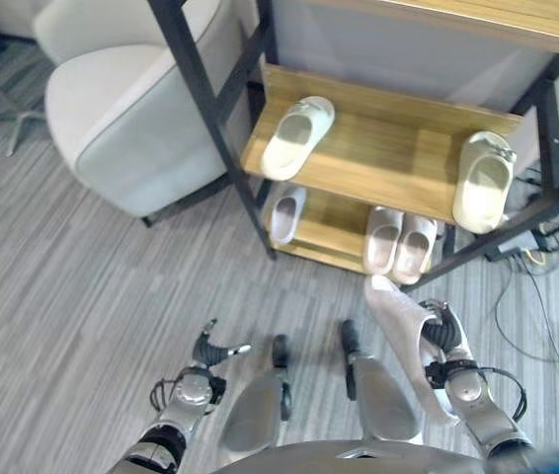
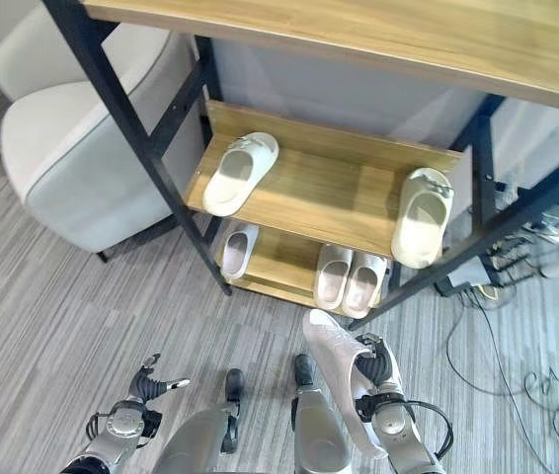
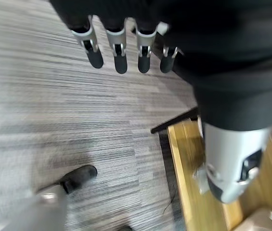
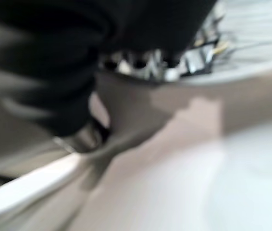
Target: Arrange the slippers neatly on the shoe rack.
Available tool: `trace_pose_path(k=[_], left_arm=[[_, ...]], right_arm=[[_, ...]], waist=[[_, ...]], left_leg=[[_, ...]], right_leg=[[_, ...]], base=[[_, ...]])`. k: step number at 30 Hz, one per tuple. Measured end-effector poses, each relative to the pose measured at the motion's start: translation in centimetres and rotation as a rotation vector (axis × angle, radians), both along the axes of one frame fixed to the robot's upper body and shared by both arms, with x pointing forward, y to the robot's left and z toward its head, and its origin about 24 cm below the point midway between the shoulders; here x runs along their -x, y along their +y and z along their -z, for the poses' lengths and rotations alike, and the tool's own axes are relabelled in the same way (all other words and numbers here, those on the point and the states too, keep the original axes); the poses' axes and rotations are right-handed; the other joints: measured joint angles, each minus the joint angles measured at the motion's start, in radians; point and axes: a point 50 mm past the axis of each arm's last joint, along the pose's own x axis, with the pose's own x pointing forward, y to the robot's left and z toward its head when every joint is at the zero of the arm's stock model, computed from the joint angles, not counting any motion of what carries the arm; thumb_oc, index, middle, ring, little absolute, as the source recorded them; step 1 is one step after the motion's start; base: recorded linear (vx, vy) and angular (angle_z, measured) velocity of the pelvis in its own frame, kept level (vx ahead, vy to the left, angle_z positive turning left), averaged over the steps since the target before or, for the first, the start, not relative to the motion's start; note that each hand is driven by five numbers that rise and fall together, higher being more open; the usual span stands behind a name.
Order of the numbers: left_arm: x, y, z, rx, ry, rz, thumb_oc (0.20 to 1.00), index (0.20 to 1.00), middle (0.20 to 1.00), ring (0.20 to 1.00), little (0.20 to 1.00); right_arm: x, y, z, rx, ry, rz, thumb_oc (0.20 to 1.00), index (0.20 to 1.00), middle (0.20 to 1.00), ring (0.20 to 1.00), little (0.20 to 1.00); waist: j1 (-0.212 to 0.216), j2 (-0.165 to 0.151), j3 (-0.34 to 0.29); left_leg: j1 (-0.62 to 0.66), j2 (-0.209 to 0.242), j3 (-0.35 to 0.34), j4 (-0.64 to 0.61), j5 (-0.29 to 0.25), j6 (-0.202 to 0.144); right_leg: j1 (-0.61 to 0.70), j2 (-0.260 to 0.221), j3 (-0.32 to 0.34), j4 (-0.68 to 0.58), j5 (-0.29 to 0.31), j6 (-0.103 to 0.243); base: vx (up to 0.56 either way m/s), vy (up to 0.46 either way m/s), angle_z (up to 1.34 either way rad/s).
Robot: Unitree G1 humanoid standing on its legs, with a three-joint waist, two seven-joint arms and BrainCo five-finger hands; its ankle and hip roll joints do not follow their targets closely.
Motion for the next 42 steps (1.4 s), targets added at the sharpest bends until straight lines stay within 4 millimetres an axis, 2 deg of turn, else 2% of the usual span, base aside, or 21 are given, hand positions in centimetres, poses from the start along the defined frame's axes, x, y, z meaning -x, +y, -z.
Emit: trace_pose_path(k=[1,2,3,6,7,8,9,10,14,16,18,20,21,23,24,25,29,32,34,38,42], left_arm=[[0.3,-0.1,0.2,0.006,0.009,-0.005,1.000,1.000,1.000,1.000,1.000],[1.8,-0.2,1.0,0.032,0.045,-0.041,1.000,1.000,1.000,1.000,1.000],[2.1,-0.2,1.1,0.039,0.048,-0.058,1.000,1.000,1.000,1.000,1.000],[2.6,-0.5,1.4,0.074,0.047,-0.083,1.000,1.000,1.000,1.000,1.000],[2.5,-0.7,1.4,0.090,0.043,-0.091,1.000,1.000,1.000,1.000,1.000],[1.6,-0.9,1.0,0.094,0.019,-0.083,1.000,1.000,1.000,1.000,1.000],[1.1,-1.1,0.7,0.106,0.002,-0.086,1.000,1.000,1.000,1.000,1.000],[1.1,-1.1,0.7,0.113,0.001,-0.093,1.000,1.000,1.000,1.000,1.000],[0.1,-1.0,0.2,0.116,-0.030,-0.105,1.000,1.000,1.000,1.000,1.000],[-1.0,-1.1,-0.3,0.121,-0.057,-0.107,1.000,1.000,1.000,1.000,1.000],[-1.9,-1.1,-0.8,0.137,-0.083,-0.121,1.000,1.000,1.000,1.000,1.000],[-2.6,-1.1,-1.1,0.170,-0.103,-0.159,1.000,1.000,1.000,1.000,1.000],[-2.1,-0.8,-0.7,0.191,-0.090,-0.206,1.000,1.000,1.000,1.000,1.000],[-1.3,-0.3,-0.1,0.204,-0.057,-0.273,1.000,1.000,1.000,1.000,1.000],[-1.1,-0.2,0.2,0.217,-0.045,-0.302,1.000,1.000,1.000,1.000,1.000],[-1.3,-0.2,0.0,0.229,-0.053,-0.317,1.000,1.000,1.000,1.000,1.000],[-3.9,-0.3,-1.7,0.255,-0.152,-0.335,1.000,1.000,1.000,1.000,1.000],[-6.0,0.1,-3.7,0.249,-0.254,-0.310,1.000,1.000,1.000,1.000,1.000],[-6.3,1.3,-4.3,0.220,-0.276,-0.314,1.000,1.000,1.000,1.000,1.000],[-6.8,2.3,-5.2,0.224,-0.316,-0.336,1.000,1.000,1.000,1.000,1.000],[-7.3,2.0,-5.8,0.283,-0.360,-0.355,1.000,1.000,1.000,1.000,1.000]], right_arm=[[-0.2,-0.1,-0.3,0.013,-0.007,-0.019,0.200,0.200,0.200,0.200,0.200],[-0.7,-0.4,-0.8,0.060,-0.013,-0.086,0.200,0.200,0.200,0.200,0.200],[-0.8,-0.5,-1.0,0.074,-0.020,-0.104,0.200,0.200,0.200,0.200,0.200],[-0.8,-0.5,-1.2,0.126,-0.019,-0.163,0.200,0.200,0.200,0.200,0.200],[-1.1,-0.5,-1.4,0.133,-0.031,-0.167,0.200,0.200,0.200,0.200,0.200],[-0.9,-0.5,-1.2,0.133,-0.020,-0.165,0.200,0.200,0.200,0.200,0.200],[-1.1,-0.3,-1.2,0.136,-0.021,-0.178,0.200,0.200,0.200,0.200,0.200],[-1.2,-0.1,-1.2,0.139,-0.023,-0.184,0.200,0.200,0.200,0.200,0.200],[-2.0,0.4,-1.7,0.152,-0.051,-0.213,0.200,0.200,0.200,0.200,0.200],[-2.8,1.1,-1.5,0.151,-0.044,-0.221,0.200,0.200,0.200,0.200,0.200],[-3.7,1.6,-1.9,0.154,-0.059,-0.238,0.200,0.200,0.200,0.200,0.200],[-4.8,2.3,-2.5,0.154,-0.088,-0.256,0.200,0.200,0.200,0.200,0.200],[-5.0,2.7,-2.9,0.160,-0.107,-0.272,0.200,0.200,0.200,0.200,0.200],[-5.3,3.1,-3.0,0.171,-0.114,-0.294,0.200,0.200,0.200,0.200,0.200],[-5.3,3.2,-2.9,0.179,-0.112,-0.303,0.200,0.200,0.200,0.200,0.200],[-5.5,3.2,-3.0,0.189,-0.113,-0.300,0.200,0.200,0.200,0.200,0.200],[-5.6,3.3,-2.1,0.219,-0.069,-0.299,0.200,0.200,0.200,0.200,0.200],[-6.9,3.3,-2.8,0.241,-0.099,-0.271,0.200,0.200,0.200,0.200,0.200],[-8.6,3.8,-3.8,0.239,-0.145,-0.231,0.200,0.200,0.200,0.200,0.200],[-10.9,4.0,-5.9,0.247,-0.223,-0.183,0.200,0.200,0.200,0.200,0.200],[-12.0,3.5,-7.4,0.257,-0.278,-0.121,0.200,0.200,0.200,0.200,0.200]], waist=[[0.009,0.007,-0.002],[0.019,0.037,-0.019],[0.017,0.037,-0.022],[0.028,0.031,-0.035],[0.018,0.035,-0.038],[0.019,0.023,-0.031],[0.039,0.016,-0.027],[0.039,0.020,-0.026],[0.041,0.015,-0.005],[0.050,-0.003,0.024],[0.076,-0.009,0.063],[0.103,0.009,0.105],[0.133,0.026,0.108],[0.134,0.038,0.116],[0.129,0.045,0.117],[0.129,0.045,0.121],[0.128,0.047,0.125],[0.131,0.043,0.127],[0.133,0.038,0.128],[0.142,0.041,0.135],[0.149,0.044,0.141]], left_leg=[[0.015,0.007,-0.001,0.037,-0.024,-0.007],[0.086,0.064,-0.007,-0.029,-0.077,-0.028],[0.096,0.074,-0.009,-0.050,-0.088,-0.016],[0.110,0.113,-0.029,-0.061,-0.080,-0.032],[0.051,0.134,-0.024,0.040,-0.041,-0.073],[0.013,0.134,-0.001,0.102,-0.019,-0.103],[-0.046,0.157,0.091,0.193,-0.006,-0.098],[-0.053,0.177,0.138,0.197,-0.018,-0.087],[-0.044,0.166,0.179,0.006,-0.012,-0.099],[-0.046,0.150,0.159,-0.103,0.009,-0.115],[-0.047,0.154,0.156,-0.172,0.018,-0.123],[-0.073,0.181,0.112,-0.166,0.029,-0.136],[-0.073,0.202,0.103,-0.169,0.031,-0.136],[-0.078,0.208,0.105,-0.136,0.034,-0.135],[-0.090,0.204,0.106,-0.116,0.034,-0.135],[-0.112,0.197,0.107,-0.104,0.062,-0.128],[-0.171,0.162,0.140,-0.086,0.157,-0.057],[-0.198,0.124,0.158,-0.075,0.154,-0.029],[-0.205,0.108,0.163,-0.069,0.148,-0.018],[-0.269,0.102,0.162,-0.042,0.142,-0.009],[-0.337,0.094,0.160,0.014,0.128,-0.005]], right_leg=[[0.004,0.012,-0.002,-0.008,0.004,-0.005],[0.010,0.055,-0.025,-0.005,0.026,-0.025],[0.011,0.064,-0.025,0.007,0.028,-0.042],[0.014,0.093,-0.065,0.047,0.020,-0.117],[0.015,0.099,-0.119,0.055,-0.003,-0.171],[0.013,0.091,-0.134,0.059,-0.011,-0.183],[0.017,0.090,-0.157,0.054,-0.010,-0.211],[0.025,0.096,-0.167,0.046,-0.011,-0.224],[0.028,0.097,-0.171,-0.004,-0.007,-0.213],[0.043,0.105,-0.142,-0.052,0.019,-0.176],[0.070,0.122,-0.105,-0.085,0.031,-0.162],[0.094,0.163,-0.064,-0.085,0.048,-0.148],[0.096,0.187,-0.045,-0.074,0.031,-0.171],[0.083,0.197,-0.045,-0.045,0.017,-0.194],[0.055,0.200,-0.045,-0.012,0.009,-0.225],[0.011,0.197,-0.033,0.026,-0.007,-0.224],[-0.081,0.163,-0.005,0.117,-0.050,-0.161],[-0.119,0.120,0.001,0.158,-0.080,-0.134],[-0.129,0.105,0.005,0.170,-0.091,-0.120],[-0.193,0.099,0.005,0.198,-0.101,-0.115],[-0.272,0.092,0.004,0.279,-0.132,-0.119]], base=[[0.15,-0.272,-0.25],[0.10,-0.192,-0.17],[0.13,-0.293,0.07],[0.02,-0.278,0.50],[0.02,-0.251,0.92],[0.05,-0.152,0.90],[0.06,-0.131,0.46],[0.04,-0.080,0.30],[0.10,-0.007,0.18],[0.19,0.042,0.08],[0.23,0.126,-0.15],[0.24,0.184,-0.55],[0.09,0.146,-0.96],[0.04,0.168,-0.79],[-0.01,0.130,-0.50],[0.00,0.122,-0.47],[0.00,0.106,-0.18],[-0.01,0.084,0.12],[-0.01,0.065,0.04],[-0.02,0.040,0.02],[-0.03,0.033,0.05]])
